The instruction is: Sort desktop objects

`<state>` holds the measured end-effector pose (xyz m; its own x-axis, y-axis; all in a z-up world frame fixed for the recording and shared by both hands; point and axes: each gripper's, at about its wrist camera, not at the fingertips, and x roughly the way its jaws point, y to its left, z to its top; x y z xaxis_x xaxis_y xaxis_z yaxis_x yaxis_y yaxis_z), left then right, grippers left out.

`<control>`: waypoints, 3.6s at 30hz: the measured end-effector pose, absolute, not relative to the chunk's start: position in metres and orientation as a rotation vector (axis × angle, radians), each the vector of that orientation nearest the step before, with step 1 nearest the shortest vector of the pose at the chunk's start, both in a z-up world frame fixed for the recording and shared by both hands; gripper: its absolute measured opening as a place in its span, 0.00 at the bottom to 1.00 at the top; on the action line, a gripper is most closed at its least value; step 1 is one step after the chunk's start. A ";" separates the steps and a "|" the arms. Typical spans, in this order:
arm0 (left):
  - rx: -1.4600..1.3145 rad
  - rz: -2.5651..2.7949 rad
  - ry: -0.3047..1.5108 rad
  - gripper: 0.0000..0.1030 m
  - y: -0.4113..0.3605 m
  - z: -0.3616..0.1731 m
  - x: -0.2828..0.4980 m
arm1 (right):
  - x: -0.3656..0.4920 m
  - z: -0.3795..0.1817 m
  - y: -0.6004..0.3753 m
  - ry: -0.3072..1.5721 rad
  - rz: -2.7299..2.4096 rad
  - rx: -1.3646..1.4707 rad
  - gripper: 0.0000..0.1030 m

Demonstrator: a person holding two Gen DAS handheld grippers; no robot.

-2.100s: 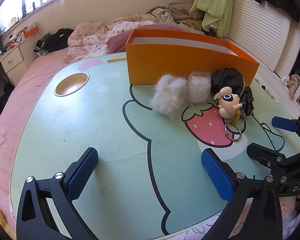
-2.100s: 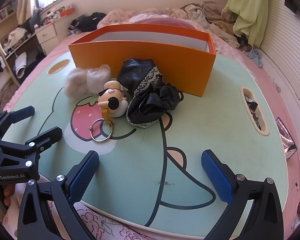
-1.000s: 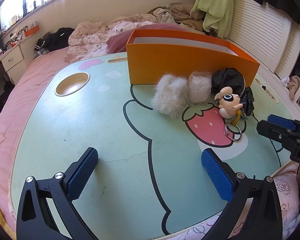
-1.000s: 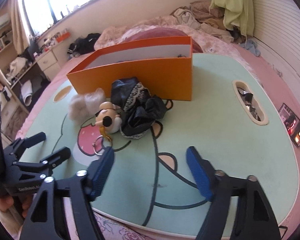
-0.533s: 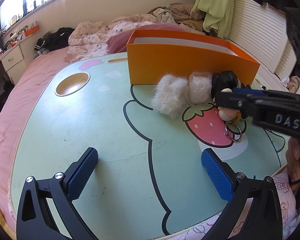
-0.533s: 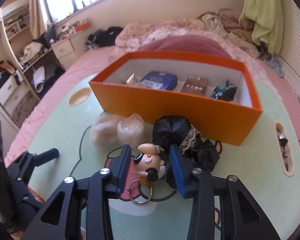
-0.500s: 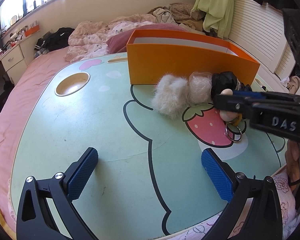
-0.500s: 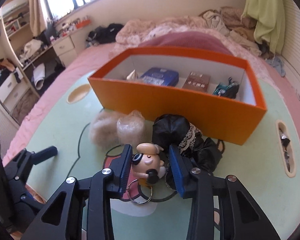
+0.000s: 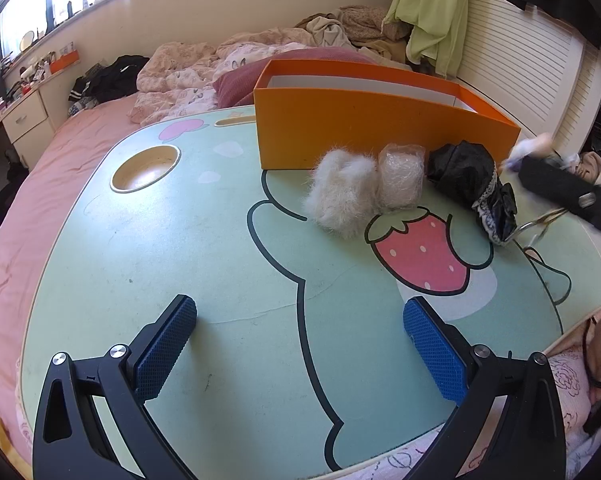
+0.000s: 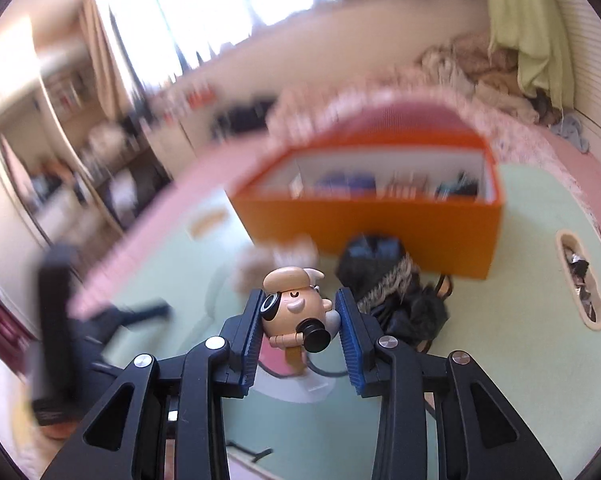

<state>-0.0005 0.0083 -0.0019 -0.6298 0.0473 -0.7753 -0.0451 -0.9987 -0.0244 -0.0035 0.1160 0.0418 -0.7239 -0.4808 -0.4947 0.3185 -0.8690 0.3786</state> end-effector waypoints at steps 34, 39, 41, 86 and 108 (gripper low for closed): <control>-1.100 2.678 0.071 0.24 0.019 0.052 -0.031 | 0.009 0.042 0.166 -0.691 -2.630 0.780 0.34; -1.052 2.707 0.082 0.24 0.028 0.090 -0.060 | -0.013 0.080 0.162 -0.660 -2.667 0.705 0.34; -1.044 2.729 0.078 0.24 0.031 0.100 -0.077 | -0.030 0.097 0.157 -0.616 -2.692 0.693 0.34; -1.376 2.754 0.016 1.00 0.025 -0.001 -0.012 | 0.004 -0.001 0.113 0.042 -2.714 1.384 1.00; -1.375 2.753 0.015 1.00 0.024 0.000 -0.012 | 0.005 -0.001 0.112 0.042 -2.715 1.384 1.00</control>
